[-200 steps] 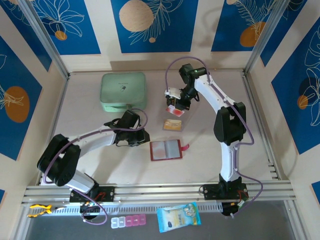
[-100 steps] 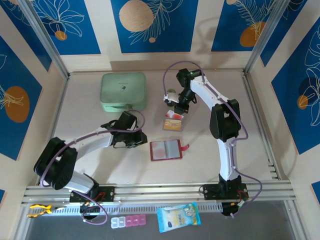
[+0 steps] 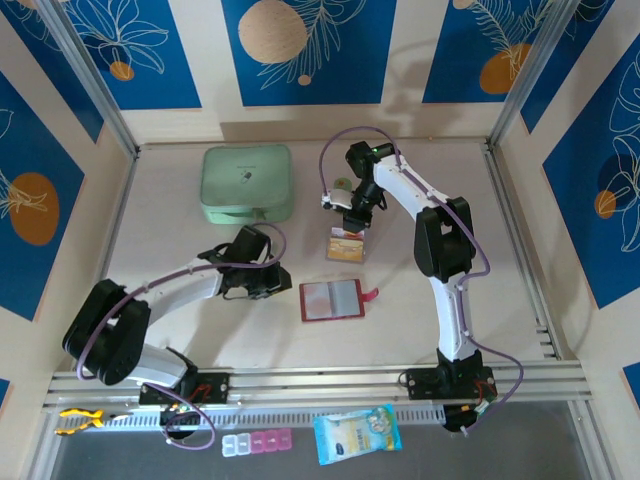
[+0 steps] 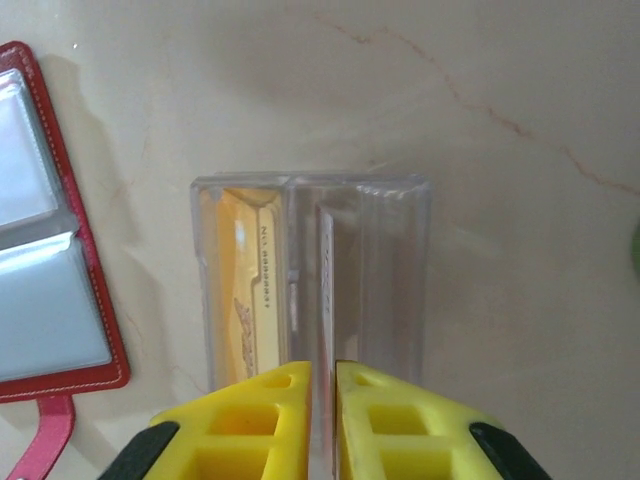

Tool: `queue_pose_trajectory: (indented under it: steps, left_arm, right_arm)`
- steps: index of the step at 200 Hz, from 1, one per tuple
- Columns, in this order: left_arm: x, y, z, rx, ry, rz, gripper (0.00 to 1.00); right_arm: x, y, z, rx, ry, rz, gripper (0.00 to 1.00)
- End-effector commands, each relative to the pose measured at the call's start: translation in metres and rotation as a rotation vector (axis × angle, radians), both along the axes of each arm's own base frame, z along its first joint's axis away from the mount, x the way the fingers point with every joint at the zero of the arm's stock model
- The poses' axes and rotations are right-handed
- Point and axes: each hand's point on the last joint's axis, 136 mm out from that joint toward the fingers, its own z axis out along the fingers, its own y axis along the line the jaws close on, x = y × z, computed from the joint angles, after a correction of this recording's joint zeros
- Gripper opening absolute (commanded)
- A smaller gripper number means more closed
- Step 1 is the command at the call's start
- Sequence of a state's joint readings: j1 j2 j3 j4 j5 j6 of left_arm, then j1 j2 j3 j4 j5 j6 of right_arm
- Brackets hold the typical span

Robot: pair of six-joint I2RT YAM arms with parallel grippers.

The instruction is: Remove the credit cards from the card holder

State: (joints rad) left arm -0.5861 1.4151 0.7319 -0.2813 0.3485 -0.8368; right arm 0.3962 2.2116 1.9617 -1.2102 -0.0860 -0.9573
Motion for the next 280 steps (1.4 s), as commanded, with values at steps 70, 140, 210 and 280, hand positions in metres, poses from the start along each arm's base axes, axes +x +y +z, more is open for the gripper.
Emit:
queue_pose_trajectory:
  steps: [70,140,210,280]
  left_arm:
    - [0.0,-0.008,0.006,-0.055,0.016,-0.011,0.19]
    - [-0.006,-0.039,0.001,-0.069,0.025,-0.071,0.18]
    - [-0.021,-0.054,-0.013,-0.032,0.041,-0.111,0.15]
    - [-0.029,-0.048,-0.029,0.004,0.074,-0.109,0.05]
  right_arm:
    - [0.014,0.007,0.071,0.108,-0.259,-0.164,0.09]
    - [-0.03,0.017,0.082,0.264,-0.154,-0.523,0.04]
    - [-0.082,0.008,0.062,0.328,0.125,-1.036,0.03]
    - [-0.149,0.037,0.026,0.262,0.446,-1.178,0.06]
